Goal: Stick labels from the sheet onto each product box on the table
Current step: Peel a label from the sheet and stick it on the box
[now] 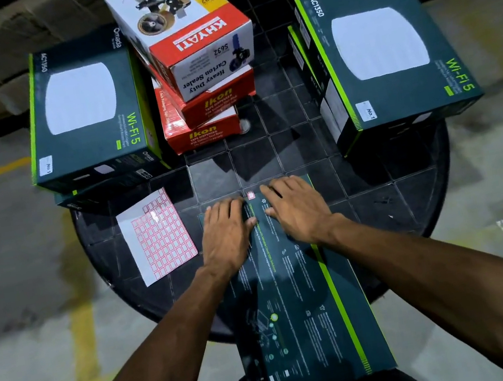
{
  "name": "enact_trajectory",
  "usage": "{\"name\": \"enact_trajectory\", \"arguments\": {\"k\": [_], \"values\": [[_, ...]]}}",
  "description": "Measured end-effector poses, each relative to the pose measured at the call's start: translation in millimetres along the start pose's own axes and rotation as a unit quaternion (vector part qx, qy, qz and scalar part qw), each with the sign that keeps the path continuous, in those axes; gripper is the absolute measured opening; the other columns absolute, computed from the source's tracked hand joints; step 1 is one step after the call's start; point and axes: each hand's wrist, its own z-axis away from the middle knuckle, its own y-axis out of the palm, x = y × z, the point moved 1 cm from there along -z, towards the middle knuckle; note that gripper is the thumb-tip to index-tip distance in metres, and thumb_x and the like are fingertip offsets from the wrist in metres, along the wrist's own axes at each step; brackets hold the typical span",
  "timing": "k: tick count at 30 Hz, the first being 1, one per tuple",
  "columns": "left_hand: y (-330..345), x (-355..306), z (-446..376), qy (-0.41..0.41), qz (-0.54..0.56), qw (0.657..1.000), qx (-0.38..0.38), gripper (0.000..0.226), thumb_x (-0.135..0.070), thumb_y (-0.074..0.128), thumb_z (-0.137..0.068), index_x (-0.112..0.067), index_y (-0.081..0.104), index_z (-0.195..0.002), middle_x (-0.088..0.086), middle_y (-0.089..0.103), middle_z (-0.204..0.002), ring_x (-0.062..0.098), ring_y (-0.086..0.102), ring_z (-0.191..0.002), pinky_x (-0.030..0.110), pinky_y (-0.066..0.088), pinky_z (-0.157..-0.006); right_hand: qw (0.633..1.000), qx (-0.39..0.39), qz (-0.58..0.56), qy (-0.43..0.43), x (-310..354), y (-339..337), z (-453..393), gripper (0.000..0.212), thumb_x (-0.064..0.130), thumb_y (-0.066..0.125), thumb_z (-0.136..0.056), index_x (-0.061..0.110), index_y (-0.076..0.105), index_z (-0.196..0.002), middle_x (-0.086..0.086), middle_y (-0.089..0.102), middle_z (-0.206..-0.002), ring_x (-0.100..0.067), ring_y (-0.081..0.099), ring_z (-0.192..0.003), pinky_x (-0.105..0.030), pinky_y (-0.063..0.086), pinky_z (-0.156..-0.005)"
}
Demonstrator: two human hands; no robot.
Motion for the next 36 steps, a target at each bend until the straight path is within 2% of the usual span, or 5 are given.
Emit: {"name": "enact_trajectory", "arguments": {"k": [5, 9, 19, 27, 36], "values": [[-0.5, -1.9, 5.1, 0.017, -0.023, 1.000, -0.005, 0.052, -0.042, 0.033, -0.101, -0.014, 0.036, -0.145, 0.010, 0.041, -0.144, 0.025, 0.033, -0.137, 0.044, 0.011, -0.119, 1.000, 0.017, 0.002, 0.008, 4.9, 2.4, 6.0, 0.054, 0.029, 0.028, -0.106, 0.010, 0.015, -0.155, -0.019, 0.029, -0.154, -0.034, 0.023, -0.144, -0.044, 0.010, -0.121], [4.5, -0.4, 5.1, 0.009, -0.035, 0.999, 0.004, 0.049, -0.040, 0.030, -0.103, -0.018, 0.033, -0.147, 0.012, 0.034, -0.151, 0.027, 0.024, -0.144, 0.044, 0.005, -0.120, 0.999, 0.027, 0.014, 0.019, 7.1, 8.7, 5.7, 0.059, 0.022, 0.036, -0.104, 0.012, 0.010, -0.155, -0.022, 0.019, -0.158, -0.036, 0.013, -0.148, -0.045, 0.004, -0.120], [3.4, 0.8, 2.4, 0.014, -0.060, 0.998, 0.015, 0.051, -0.043, 0.031, -0.104, -0.019, 0.031, -0.149, 0.007, 0.030, -0.156, 0.027, 0.022, -0.145, 0.044, 0.011, -0.120, 0.996, 0.083, 0.040, 0.008, 11.3, -4.1, 4.2, 0.066, 0.017, 0.033, -0.098, 0.006, 0.000, -0.155, -0.022, 0.006, -0.161, -0.037, 0.004, -0.149, -0.050, 0.003, -0.121], [-0.6, 1.9, -1.6, 0.027, -0.068, 0.997, 0.024, 0.050, -0.044, 0.035, -0.102, -0.027, 0.027, -0.148, 0.006, 0.040, -0.147, 0.027, 0.037, -0.133, 0.045, 0.026, -0.115, 0.994, 0.099, 0.041, 0.012, 11.4, -5.7, 2.9, 0.067, 0.018, 0.033, -0.099, 0.005, -0.001, -0.154, -0.021, 0.003, -0.161, -0.036, 0.002, -0.149, -0.048, 0.002, -0.122], [-13.1, -3.7, -6.9, 0.011, -0.058, 0.997, 0.057, 0.055, -0.045, 0.037, -0.101, -0.028, 0.021, -0.151, 0.003, 0.041, -0.145, 0.026, 0.041, -0.123, 0.040, 0.030, -0.107, 0.993, 0.108, 0.040, 0.020, 13.7, -10.5, 4.4, 0.074, 0.021, 0.042, -0.098, 0.006, -0.003, -0.155, -0.020, 0.002, -0.162, -0.035, 0.000, -0.150, -0.048, 0.002, -0.122]]}}
